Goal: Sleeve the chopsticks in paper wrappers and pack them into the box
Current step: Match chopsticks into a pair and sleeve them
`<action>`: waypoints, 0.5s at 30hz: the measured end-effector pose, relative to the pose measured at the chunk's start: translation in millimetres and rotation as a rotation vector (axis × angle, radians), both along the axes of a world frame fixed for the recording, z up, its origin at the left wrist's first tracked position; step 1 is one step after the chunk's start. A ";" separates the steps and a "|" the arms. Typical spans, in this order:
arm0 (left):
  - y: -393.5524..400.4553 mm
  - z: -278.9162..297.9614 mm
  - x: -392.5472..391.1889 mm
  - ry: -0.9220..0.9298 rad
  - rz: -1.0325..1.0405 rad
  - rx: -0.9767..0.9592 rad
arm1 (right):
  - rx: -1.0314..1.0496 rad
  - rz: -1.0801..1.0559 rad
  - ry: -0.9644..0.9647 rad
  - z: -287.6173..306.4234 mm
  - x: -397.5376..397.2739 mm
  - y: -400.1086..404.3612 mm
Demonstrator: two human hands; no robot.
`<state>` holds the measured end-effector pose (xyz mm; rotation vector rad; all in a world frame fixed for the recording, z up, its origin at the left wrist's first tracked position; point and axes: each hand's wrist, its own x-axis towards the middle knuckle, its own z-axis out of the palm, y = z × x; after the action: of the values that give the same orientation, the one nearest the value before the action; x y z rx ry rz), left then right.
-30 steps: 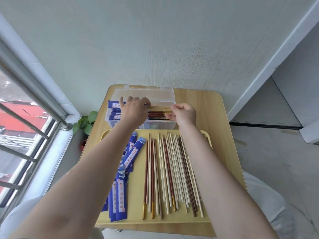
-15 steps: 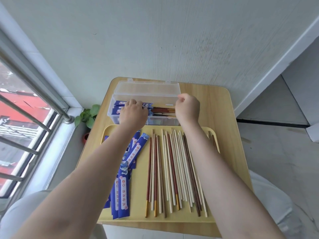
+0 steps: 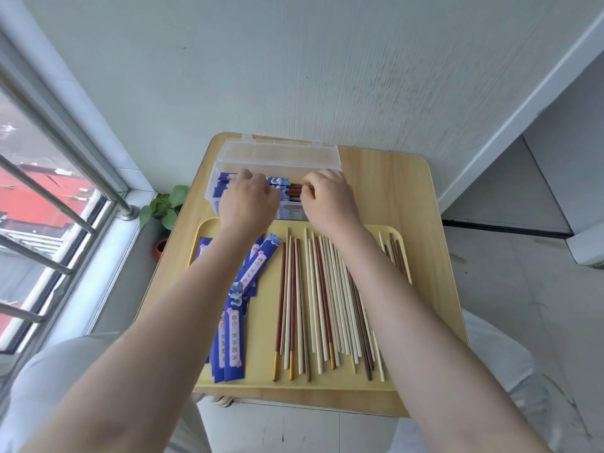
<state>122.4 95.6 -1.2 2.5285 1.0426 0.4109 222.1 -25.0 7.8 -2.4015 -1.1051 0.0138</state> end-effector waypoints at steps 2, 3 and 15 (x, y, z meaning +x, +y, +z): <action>-9.5 2.6 -16.5 0.211 0.022 -0.031 | 0.057 0.014 0.096 -2.8 -19.1 -4.4; -13.6 -0.5 -23.2 0.341 -0.003 -0.030 | 0.061 0.017 0.147 -6.8 -26.5 -6.4; -45.5 -30.2 -60.7 0.390 -0.063 -0.045 | 0.046 -0.073 0.412 -44.7 -82.0 -49.5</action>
<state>61.8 50.2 -31.4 2.6527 1.0834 -0.1305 140.1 -74.4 -36.9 -2.2576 -0.8157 0.4335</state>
